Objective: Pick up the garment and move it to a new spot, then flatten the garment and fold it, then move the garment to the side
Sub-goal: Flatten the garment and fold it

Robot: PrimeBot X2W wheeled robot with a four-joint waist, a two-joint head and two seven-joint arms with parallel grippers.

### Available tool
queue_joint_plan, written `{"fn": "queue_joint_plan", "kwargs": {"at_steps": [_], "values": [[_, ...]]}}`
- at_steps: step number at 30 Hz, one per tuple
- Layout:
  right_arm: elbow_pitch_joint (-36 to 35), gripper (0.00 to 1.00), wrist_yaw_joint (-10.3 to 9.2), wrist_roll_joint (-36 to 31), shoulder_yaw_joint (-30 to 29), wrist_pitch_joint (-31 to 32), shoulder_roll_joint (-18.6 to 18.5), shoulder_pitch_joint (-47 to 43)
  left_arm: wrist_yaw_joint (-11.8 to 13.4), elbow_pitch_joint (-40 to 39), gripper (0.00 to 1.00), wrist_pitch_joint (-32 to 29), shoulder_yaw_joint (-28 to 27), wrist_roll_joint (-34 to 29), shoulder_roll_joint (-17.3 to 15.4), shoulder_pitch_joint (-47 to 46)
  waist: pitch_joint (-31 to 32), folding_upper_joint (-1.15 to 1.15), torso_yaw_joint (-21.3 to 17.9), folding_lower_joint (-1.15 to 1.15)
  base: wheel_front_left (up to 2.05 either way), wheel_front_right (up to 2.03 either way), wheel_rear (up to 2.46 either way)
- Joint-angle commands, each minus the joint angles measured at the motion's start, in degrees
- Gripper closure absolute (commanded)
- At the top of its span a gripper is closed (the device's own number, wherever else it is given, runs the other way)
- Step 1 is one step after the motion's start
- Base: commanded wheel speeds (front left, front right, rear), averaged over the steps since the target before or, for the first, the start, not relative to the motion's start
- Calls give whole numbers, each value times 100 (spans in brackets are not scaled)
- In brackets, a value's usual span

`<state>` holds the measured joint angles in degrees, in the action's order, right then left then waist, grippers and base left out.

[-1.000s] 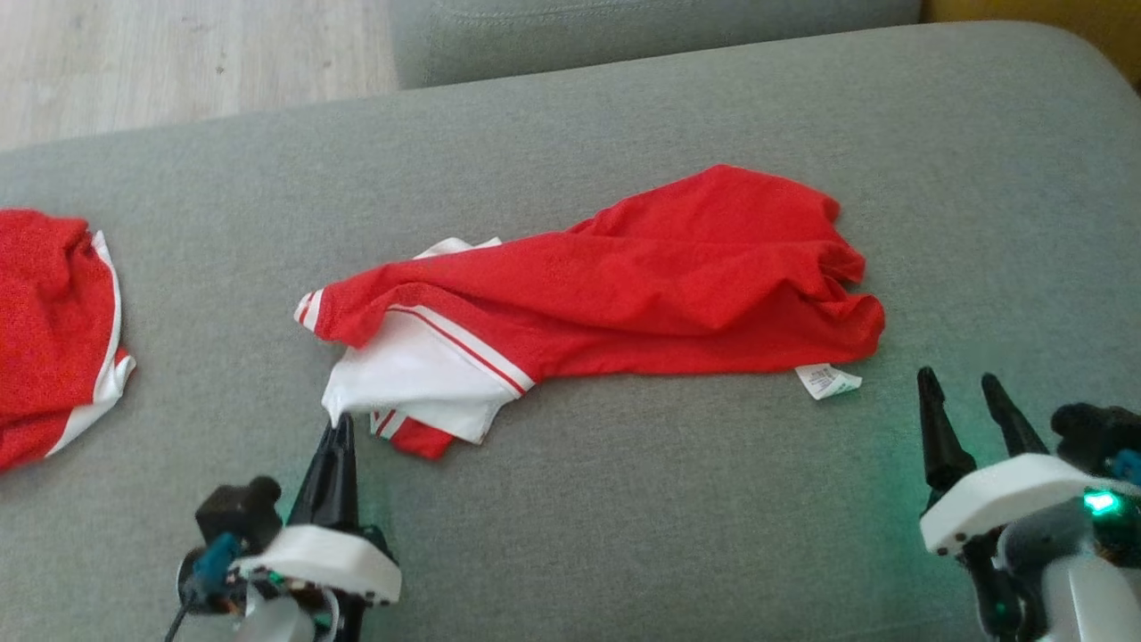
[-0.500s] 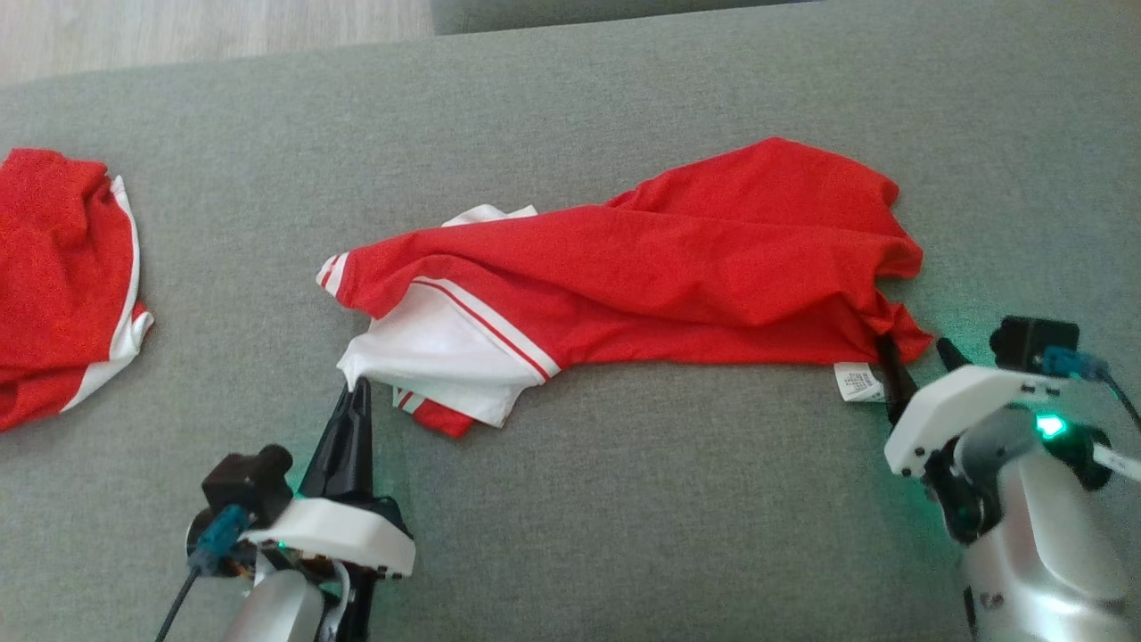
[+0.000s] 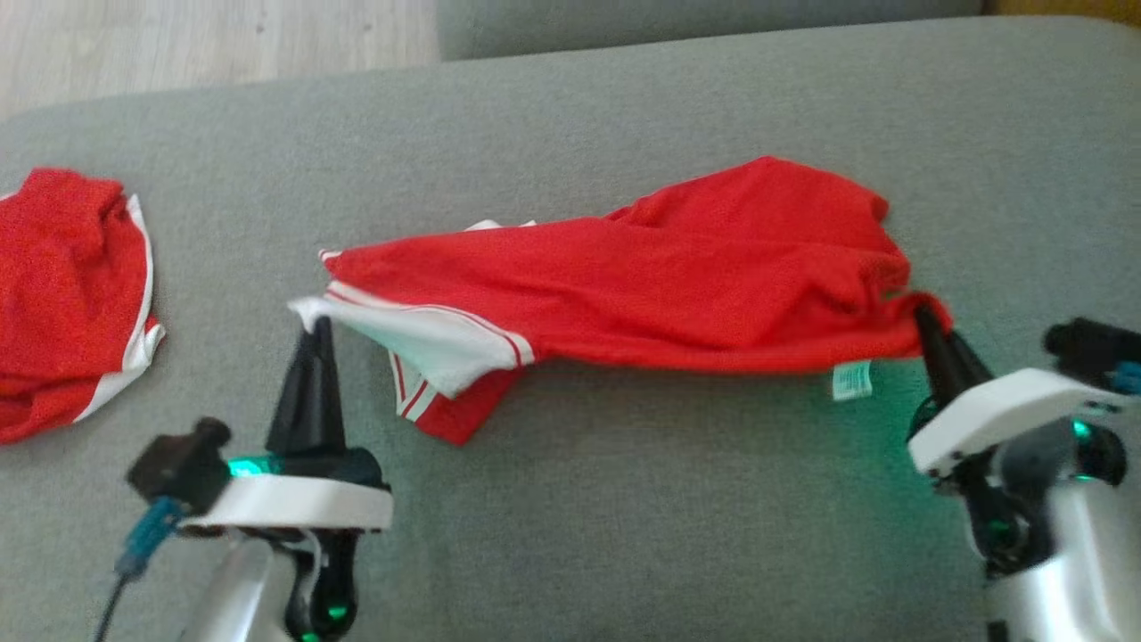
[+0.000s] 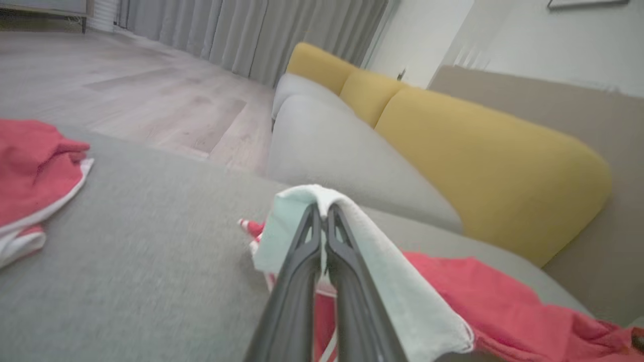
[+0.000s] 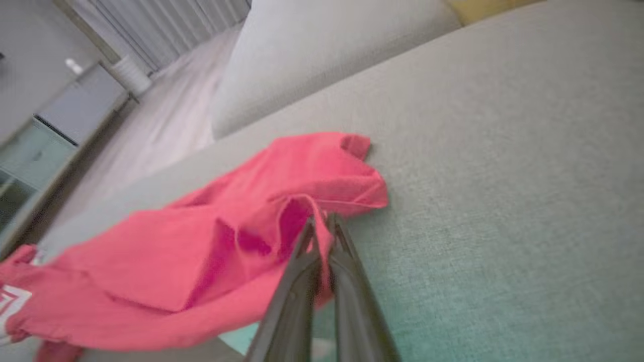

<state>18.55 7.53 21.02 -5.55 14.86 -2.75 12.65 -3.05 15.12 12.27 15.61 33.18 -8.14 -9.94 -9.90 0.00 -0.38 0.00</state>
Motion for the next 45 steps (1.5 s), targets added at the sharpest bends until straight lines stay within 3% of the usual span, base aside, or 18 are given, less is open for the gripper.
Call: {"fn": "queue_joint_plan", "kwargs": {"at_steps": [1,8,9,13,17,21,26,32,36,41,45], "values": [[-892,100,-4,425,167,168,-13,-83,-41,-529,100,98,-317,149,-70,-29,117,0,-90,0,0,0,0],[-3330,100,-4,1409,31,796,-13,-589,-80,-2326,100,-255,-586,728,-191,165,306,0,-233,0,0,0,0],[-3842,100,-4,1612,-59,869,-13,-559,-58,-2866,100,-453,-629,847,-267,129,329,0,-249,0,0,0,0],[-4693,100,-4,1786,-244,1086,-12,-263,15,-3804,100,-995,-680,1111,-446,-191,306,0,-255,0,0,0,0],[-4933,100,-4,1821,-356,1374,-12,189,68,-4183,100,-1470,-695,1376,-566,-674,184,0,-250,0,0,0,0],[-4413,100,-4,1956,-403,1703,-12,1021,150,-3941,100,-1967,-732,1666,-660,-1472,-211,0,-260,0,0,0,0],[-2918,100,-4,1980,-238,1576,-12,2464,117,-2740,100,-2037,-904,1582,-803,-2718,-988,0,-312,0,0,0,0],[-1156,100,-4,1606,-75,249,-12,4576,-35,-1160,100,-1397,-1027,746,-1189,-4611,-1625,0,-423,0,0,0,0],[-458,100,-4,1279,120,-684,-17,5597,-136,-459,100,-725,-986,162,-1403,-5775,-1686,0,-474,0,0,0,0],[58,100,-4,1095,327,-1196,-194,6062,-278,-84,100,-130,-804,-90,-1392,-6462,-1603,0,-417,0,0,0,0],[327,100,-4,962,432,-1335,-449,5730,-351,-190,100,78,-574,-148,-1304,-6173,-1573,0,-283,0,0,0,0]]}}
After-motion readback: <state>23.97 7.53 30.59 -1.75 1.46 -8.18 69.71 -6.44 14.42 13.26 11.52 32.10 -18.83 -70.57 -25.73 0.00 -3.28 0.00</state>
